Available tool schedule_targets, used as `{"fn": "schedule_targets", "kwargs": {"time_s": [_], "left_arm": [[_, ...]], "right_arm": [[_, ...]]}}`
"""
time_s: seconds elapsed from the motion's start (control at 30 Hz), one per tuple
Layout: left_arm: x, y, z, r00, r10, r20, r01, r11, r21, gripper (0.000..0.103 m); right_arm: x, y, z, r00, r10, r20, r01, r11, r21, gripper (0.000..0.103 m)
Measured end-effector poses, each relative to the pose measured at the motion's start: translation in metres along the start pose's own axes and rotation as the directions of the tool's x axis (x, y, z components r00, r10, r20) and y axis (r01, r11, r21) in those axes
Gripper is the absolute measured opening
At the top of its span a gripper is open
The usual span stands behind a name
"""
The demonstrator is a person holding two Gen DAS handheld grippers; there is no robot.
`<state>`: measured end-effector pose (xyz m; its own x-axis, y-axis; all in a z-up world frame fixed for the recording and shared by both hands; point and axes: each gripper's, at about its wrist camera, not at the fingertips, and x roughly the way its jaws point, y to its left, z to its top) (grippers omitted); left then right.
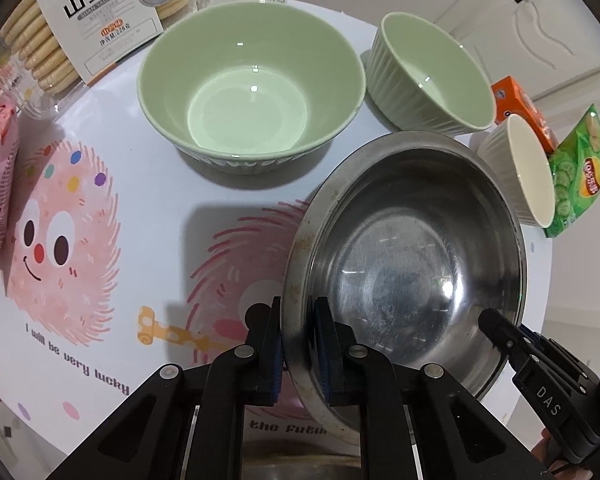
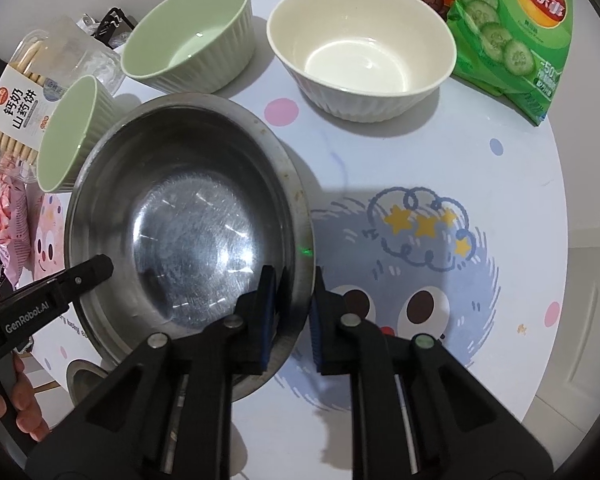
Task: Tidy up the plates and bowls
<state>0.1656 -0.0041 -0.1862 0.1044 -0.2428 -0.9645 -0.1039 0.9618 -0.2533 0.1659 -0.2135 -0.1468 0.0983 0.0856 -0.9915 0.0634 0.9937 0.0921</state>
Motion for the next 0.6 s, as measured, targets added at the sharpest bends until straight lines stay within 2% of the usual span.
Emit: {"fn": "schedule_targets", "kwargs": {"time_s": [0.27,0.6], "left_arm": [[-0.039,0.0,-0.015,0.998,-0.02,0.06,0.019,1.0,0.018,0.013],[-0.099,0.021,-0.06,0.992,-0.039,0.122,0.034,0.999,0.038,0.013]], "right_arm": [[-0.039,0.001,-0.01,0.998,0.0,0.065,0.002,1.0,-0.028,0.017],[-0.086,0.031,-0.047,0.99,0.015,0.137,-0.006,0.997,-0.072,0.017]]}}
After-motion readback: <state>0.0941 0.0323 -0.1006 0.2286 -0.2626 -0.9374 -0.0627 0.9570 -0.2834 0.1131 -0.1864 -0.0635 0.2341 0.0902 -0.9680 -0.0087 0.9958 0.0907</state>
